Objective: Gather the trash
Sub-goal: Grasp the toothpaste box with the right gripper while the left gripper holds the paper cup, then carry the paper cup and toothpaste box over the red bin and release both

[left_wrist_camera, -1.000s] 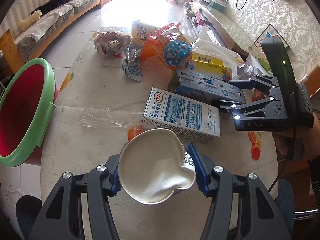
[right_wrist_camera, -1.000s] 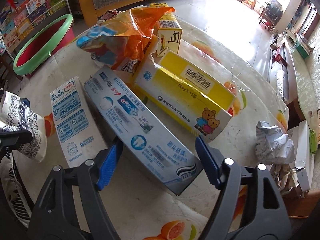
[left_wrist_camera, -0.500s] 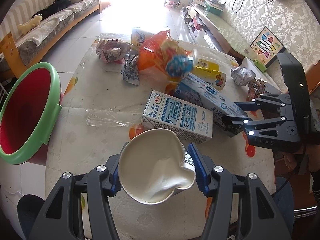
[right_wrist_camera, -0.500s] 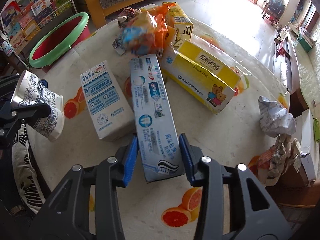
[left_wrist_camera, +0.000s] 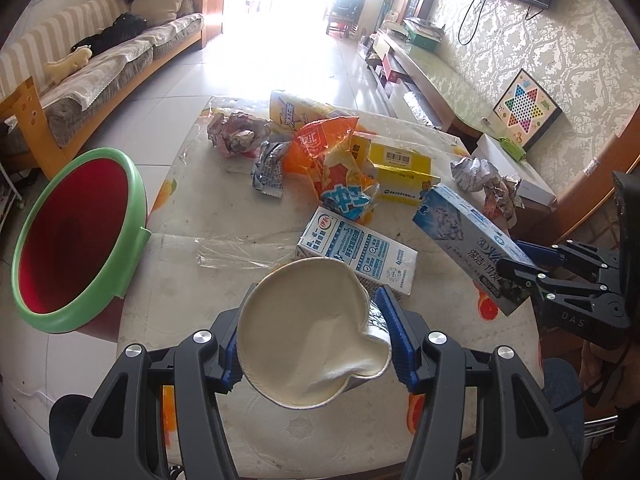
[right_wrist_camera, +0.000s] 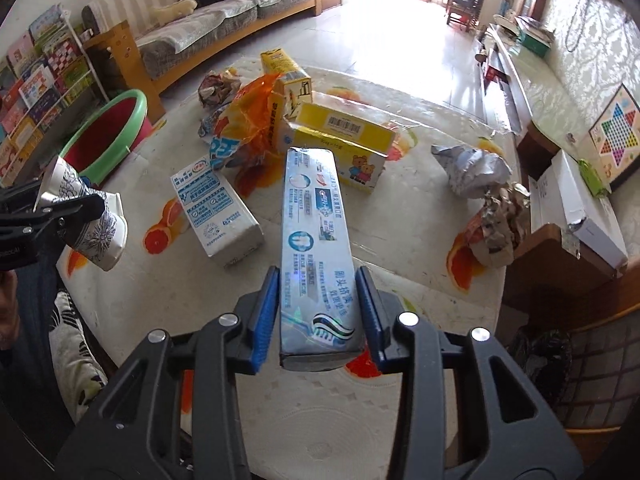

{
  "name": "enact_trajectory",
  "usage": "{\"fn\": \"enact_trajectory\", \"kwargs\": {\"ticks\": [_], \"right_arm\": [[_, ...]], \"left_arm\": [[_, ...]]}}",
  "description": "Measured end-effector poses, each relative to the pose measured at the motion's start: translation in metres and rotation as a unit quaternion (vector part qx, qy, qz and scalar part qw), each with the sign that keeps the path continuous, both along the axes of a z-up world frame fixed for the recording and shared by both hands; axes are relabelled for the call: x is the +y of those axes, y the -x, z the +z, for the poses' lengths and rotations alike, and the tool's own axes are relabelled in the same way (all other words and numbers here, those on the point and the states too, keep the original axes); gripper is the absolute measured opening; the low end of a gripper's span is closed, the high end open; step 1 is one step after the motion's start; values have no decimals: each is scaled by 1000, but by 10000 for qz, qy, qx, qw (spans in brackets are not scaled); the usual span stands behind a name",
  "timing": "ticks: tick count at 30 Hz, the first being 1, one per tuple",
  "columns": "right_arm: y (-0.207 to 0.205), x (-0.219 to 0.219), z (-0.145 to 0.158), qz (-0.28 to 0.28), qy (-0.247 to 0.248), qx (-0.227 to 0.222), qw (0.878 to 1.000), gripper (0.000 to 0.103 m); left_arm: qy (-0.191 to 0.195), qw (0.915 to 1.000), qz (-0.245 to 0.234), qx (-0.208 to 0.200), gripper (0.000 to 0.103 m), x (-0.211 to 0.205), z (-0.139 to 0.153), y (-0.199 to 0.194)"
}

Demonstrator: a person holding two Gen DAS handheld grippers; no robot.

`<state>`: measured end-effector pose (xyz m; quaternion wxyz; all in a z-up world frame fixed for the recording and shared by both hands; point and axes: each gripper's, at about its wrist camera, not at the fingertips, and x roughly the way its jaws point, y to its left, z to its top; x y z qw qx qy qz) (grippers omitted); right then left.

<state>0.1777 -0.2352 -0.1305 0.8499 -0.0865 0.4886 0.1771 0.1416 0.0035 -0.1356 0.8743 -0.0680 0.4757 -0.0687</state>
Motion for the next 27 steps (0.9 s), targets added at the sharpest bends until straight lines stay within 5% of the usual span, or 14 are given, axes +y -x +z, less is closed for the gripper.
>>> {"fn": "enact_trajectory", "kwargs": {"ticks": [10, 27], "right_arm": [[12, 5, 40, -620, -331, -455, 9965, 37], [-12, 126, 89, -76, -687, -857, 9939, 37]], "left_arm": [[-19, 9994, 66, -344, 55, 24, 27, -1], [-118, 9938, 882, -665, 55, 152, 69, -30]]}}
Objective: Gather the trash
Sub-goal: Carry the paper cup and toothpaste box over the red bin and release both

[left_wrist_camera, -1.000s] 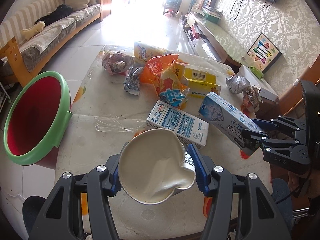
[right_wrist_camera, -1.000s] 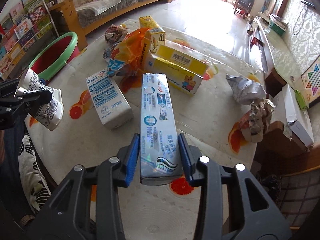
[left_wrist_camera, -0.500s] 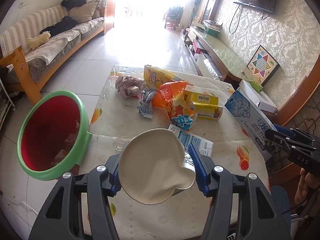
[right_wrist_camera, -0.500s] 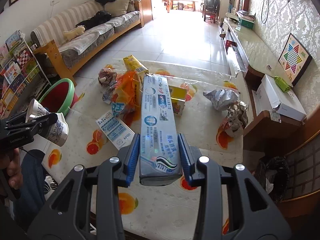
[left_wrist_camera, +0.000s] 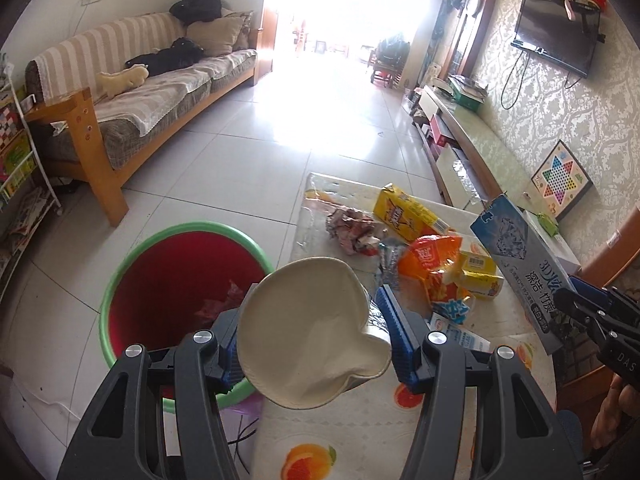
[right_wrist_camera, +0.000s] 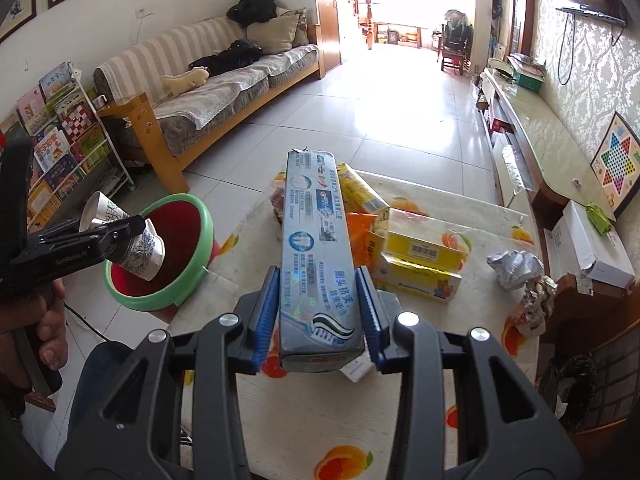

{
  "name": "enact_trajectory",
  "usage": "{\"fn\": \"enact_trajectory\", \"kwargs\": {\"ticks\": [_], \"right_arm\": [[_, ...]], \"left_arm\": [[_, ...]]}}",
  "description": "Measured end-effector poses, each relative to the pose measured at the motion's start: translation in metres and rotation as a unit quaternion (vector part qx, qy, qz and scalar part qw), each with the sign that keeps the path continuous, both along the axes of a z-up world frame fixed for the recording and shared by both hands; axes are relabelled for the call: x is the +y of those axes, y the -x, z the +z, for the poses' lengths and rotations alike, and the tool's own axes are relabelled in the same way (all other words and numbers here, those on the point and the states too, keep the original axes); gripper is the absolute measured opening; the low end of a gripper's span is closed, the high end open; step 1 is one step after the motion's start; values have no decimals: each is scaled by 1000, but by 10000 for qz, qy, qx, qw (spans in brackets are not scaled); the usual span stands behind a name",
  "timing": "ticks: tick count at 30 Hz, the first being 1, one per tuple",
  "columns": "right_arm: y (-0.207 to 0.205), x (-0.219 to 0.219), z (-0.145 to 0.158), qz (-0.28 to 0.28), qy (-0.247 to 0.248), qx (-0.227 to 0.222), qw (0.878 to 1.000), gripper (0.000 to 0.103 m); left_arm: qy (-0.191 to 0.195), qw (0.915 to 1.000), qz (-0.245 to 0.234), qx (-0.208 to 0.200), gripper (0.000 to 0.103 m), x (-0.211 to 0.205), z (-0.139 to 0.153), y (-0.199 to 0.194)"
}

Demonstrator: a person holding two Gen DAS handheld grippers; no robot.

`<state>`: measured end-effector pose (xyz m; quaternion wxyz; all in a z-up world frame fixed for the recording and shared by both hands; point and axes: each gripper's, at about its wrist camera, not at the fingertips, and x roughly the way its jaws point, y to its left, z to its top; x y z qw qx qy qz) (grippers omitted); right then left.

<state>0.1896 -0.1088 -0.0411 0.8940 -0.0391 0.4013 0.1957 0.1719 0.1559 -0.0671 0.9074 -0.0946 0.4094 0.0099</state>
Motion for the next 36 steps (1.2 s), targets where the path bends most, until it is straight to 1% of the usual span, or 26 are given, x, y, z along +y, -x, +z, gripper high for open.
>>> {"fn": "enact_trajectory", "kwargs": {"ticks": [5, 10, 12, 16, 21, 23, 27, 29, 36], "right_arm": [[-6, 50, 1, 359, -72, -10, 9993, 37], [-8, 102, -1, 744, -93, 5, 9972, 37], [-8, 119, -3, 857, -108, 8, 9963, 37], [-12, 151, -7, 1024, -116, 56, 9947, 37], [-18, 177, -7, 1151, -95, 41, 9933, 37], [-21, 184, -7, 1175, -85, 43, 9930, 37], [-28, 199, -13, 1215, -86, 116, 9925, 37], [-30, 205, -16, 1257, -75, 149, 9919, 37], [-29, 233, -29, 1498, -55, 305, 9882, 37]], "left_arm": [[-79, 9993, 353, 107, 55, 48, -3, -4], [-106, 9976, 622, 277, 55, 89, -16, -9], [-46, 9971, 668, 375, 55, 103, -23, -12], [4, 9963, 727, 453, 55, 114, -31, -14], [7, 9957, 806, 459, 56, 126, -34, -15], [6, 9951, 871, 475, 66, 128, -35, -15], [19, 9941, 966, 490, 78, 138, -38, -9], [31, 9936, 1030, 464, 87, 144, -36, -6], [76, 9899, 1378, 320, 92, 165, -29, 14]]}}
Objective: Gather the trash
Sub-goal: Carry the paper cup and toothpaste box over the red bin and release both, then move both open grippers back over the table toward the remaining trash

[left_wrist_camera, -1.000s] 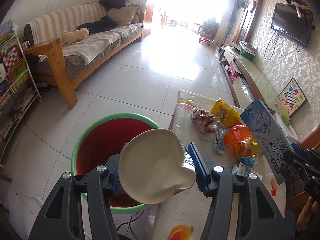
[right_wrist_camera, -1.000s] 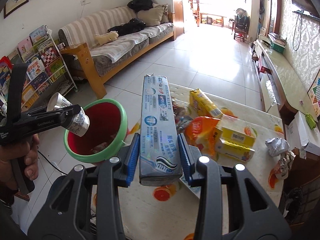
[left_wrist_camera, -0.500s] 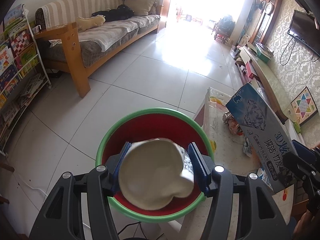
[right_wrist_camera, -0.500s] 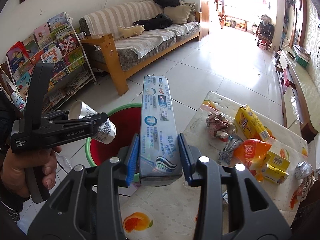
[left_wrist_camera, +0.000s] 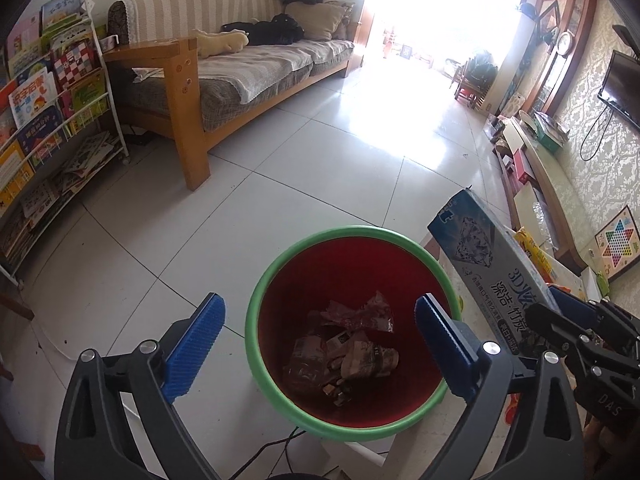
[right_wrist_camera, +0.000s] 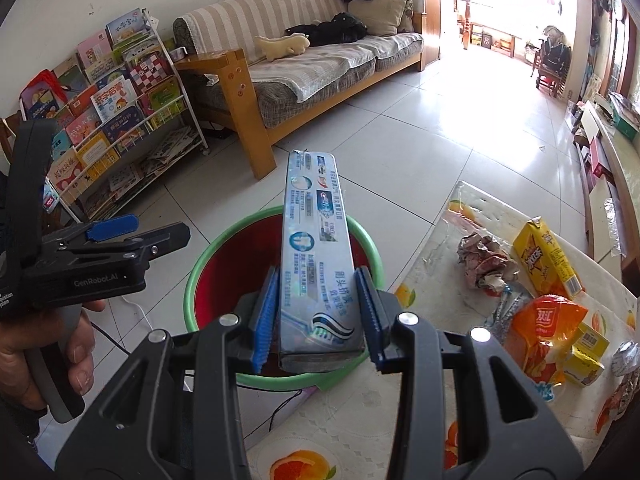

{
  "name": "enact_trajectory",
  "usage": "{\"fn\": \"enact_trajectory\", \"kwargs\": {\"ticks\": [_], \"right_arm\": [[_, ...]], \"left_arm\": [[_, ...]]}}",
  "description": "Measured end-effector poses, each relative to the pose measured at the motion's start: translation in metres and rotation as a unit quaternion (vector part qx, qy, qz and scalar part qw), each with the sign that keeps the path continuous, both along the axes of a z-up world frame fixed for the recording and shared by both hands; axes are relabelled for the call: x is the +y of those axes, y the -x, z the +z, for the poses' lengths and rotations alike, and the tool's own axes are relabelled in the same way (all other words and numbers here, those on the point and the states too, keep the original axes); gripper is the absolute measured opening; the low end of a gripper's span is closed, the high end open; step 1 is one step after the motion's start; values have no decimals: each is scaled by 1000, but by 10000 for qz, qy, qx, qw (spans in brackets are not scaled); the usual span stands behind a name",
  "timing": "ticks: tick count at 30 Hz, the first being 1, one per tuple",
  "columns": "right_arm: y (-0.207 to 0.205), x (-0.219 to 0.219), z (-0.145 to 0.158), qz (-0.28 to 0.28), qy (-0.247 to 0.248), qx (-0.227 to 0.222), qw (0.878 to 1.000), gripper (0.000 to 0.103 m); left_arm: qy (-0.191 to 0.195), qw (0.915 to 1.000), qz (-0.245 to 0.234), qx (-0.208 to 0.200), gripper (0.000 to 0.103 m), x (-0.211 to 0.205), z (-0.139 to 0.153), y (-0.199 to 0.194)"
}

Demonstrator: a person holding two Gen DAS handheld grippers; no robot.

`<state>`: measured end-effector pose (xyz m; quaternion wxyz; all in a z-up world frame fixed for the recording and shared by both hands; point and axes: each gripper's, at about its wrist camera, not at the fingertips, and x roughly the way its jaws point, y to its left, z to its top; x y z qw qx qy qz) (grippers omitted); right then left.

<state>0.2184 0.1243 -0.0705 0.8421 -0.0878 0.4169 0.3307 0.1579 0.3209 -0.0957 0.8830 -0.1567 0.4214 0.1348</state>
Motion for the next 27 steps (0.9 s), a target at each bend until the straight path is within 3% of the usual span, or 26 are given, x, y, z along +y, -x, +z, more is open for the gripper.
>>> {"fn": "enact_trajectory", "kwargs": {"ticks": [8, 9, 11, 12, 16, 27], "right_arm": [[4, 30, -9, 245, 177, -19, 9995, 40], [4, 32, -9, 296, 209, -25, 9993, 43], [6, 34, -6, 262, 236, -162, 9992, 68], [7, 34, -4, 244, 231, -228, 9992, 71], [9, 32, -1, 178, 234, -284, 9992, 82], [15, 12, 13, 47, 225, -432, 9988, 94]], "left_arm": [[70, 9998, 202, 16, 93, 21, -2, 12], [85, 9997, 220, 12, 93, 22, -2, 14], [107, 9996, 256, 21, 93, 24, -4, 17], [110, 9996, 257, 34, 93, 24, -5, 18], [135, 9995, 279, 62, 93, 24, -7, 19], [41, 9998, 157, -65, 95, 5, 9, 22]]}}
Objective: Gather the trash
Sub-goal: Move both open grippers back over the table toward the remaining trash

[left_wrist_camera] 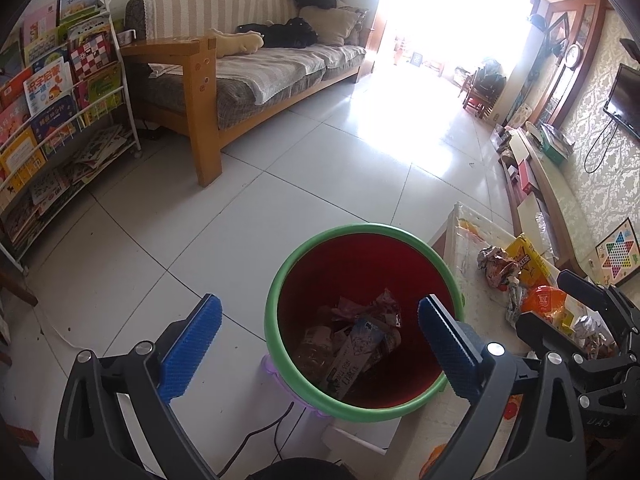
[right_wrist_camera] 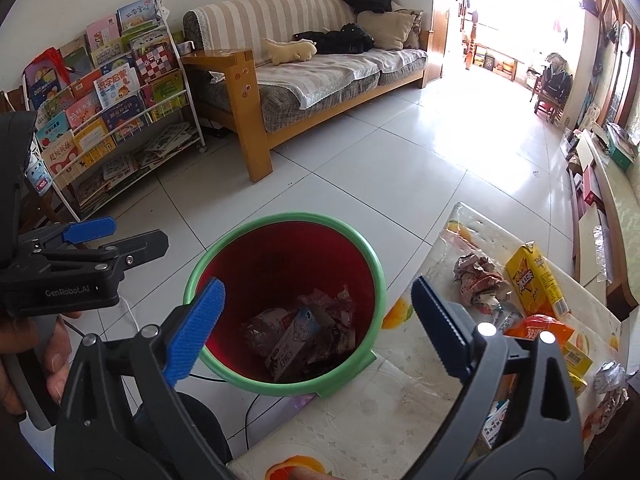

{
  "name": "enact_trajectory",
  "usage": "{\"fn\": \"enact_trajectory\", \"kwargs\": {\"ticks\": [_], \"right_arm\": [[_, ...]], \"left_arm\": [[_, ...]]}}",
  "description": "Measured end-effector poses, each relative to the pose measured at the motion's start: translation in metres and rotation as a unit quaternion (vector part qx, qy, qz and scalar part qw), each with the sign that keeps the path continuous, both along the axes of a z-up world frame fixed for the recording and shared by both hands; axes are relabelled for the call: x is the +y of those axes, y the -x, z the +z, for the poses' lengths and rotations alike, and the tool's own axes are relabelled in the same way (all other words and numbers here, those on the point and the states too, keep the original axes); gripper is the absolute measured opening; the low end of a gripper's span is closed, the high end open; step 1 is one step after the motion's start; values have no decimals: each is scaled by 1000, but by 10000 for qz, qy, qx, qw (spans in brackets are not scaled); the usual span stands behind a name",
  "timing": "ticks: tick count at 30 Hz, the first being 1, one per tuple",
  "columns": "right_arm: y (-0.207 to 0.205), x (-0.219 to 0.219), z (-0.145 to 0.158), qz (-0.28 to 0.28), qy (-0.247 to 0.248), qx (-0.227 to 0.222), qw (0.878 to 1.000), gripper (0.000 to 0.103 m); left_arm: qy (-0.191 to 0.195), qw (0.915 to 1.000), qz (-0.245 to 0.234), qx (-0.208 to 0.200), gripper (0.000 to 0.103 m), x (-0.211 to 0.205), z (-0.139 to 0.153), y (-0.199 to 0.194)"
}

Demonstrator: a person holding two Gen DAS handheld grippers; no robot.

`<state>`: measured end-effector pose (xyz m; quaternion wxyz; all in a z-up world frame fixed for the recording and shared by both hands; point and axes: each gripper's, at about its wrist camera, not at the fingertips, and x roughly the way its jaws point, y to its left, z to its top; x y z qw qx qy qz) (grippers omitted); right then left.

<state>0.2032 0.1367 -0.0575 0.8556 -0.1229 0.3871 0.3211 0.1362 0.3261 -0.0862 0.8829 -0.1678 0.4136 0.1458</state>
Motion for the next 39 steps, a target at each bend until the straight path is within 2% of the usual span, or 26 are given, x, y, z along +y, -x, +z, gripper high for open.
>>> {"fn": "enact_trajectory", "kwargs": {"ticks": [10, 18, 24, 30, 39], "right_arm": [[11, -61, 18, -424, -133, -148, 9989, 98], [21, -143, 17, -1021, -120, -176, 9945, 98], [29, -216, 16, -1575, -160, -206, 9872, 98], [39, -293, 12, -2165, -200, -238, 9758, 98], [43, -391, -5, -2830, 32, -153, 9590, 98]], "left_arm": [[-93, 9991, -405, -111, 95, -49, 19, -1], [-141, 9948, -1004, -135, 95, -114, 24, -2], [-98, 9884, -1511, -77, 95, -174, 22, -9], [31, 9798, -2001, 47, 95, -242, 8, -21], [331, 9656, -2536, 477, 95, -343, -35, -46]]}}
